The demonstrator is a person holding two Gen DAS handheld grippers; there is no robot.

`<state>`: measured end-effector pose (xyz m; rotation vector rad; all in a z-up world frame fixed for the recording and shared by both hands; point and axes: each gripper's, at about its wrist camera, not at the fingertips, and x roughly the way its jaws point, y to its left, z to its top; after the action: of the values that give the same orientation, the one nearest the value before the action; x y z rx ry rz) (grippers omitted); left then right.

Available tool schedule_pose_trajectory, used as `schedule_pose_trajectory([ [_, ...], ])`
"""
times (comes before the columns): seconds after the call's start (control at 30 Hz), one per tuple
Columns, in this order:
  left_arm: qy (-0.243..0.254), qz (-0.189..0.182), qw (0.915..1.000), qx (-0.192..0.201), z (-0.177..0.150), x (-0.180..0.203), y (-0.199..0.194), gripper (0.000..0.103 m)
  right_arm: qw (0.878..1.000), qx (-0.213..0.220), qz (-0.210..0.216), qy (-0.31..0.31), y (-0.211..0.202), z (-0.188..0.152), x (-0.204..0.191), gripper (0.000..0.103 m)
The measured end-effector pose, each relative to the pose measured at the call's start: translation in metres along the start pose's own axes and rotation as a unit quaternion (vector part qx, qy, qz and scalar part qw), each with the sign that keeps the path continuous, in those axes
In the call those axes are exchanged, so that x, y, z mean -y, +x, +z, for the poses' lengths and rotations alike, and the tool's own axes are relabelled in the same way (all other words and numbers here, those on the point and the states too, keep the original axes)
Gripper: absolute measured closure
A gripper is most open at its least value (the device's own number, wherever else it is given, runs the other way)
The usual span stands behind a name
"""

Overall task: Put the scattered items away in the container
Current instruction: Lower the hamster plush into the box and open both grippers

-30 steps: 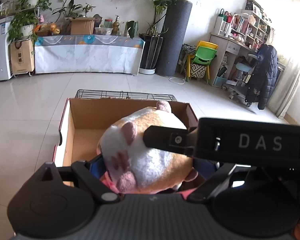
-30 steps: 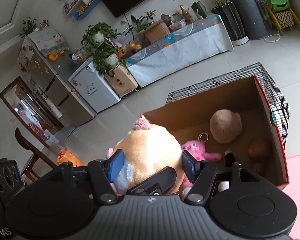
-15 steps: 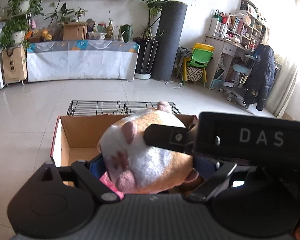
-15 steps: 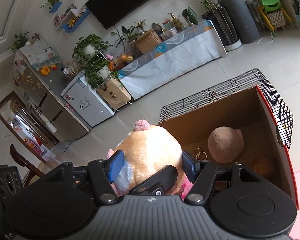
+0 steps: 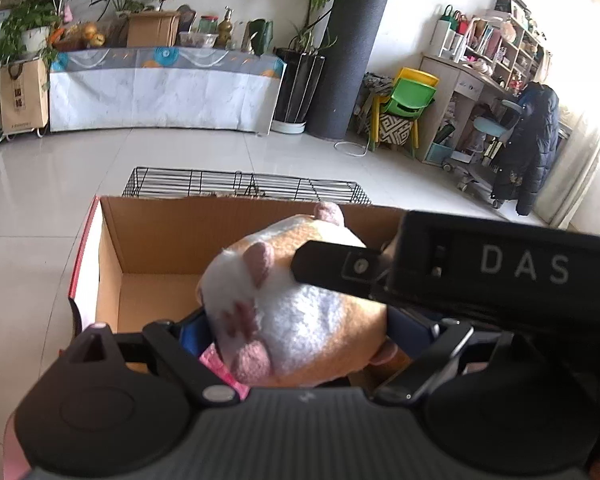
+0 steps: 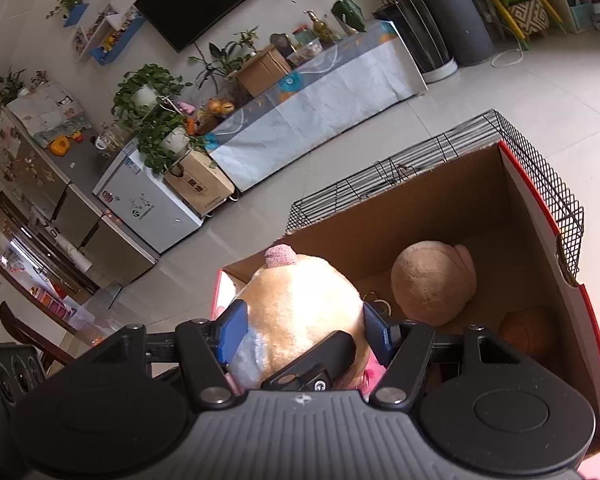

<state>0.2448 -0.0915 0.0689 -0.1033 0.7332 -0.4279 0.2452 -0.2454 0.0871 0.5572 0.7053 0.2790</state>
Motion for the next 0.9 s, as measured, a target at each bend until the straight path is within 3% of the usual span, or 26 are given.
schedule_pose_trajectory([
  [0.37, -0.037, 0.017, 0.9989, -0.025, -0.008, -0.018, 0.024, 0.006, 0.999, -0.001, -0.037, -0.008, 0.017, -0.006, 0.002, 0.036],
  [0.9, -0.053, 0.047, 0.997, -0.031, -0.002, -0.031, 0.013, 0.0, 0.999, -0.001, -0.046, -0.024, 0.007, -0.003, -0.004, 0.035],
])
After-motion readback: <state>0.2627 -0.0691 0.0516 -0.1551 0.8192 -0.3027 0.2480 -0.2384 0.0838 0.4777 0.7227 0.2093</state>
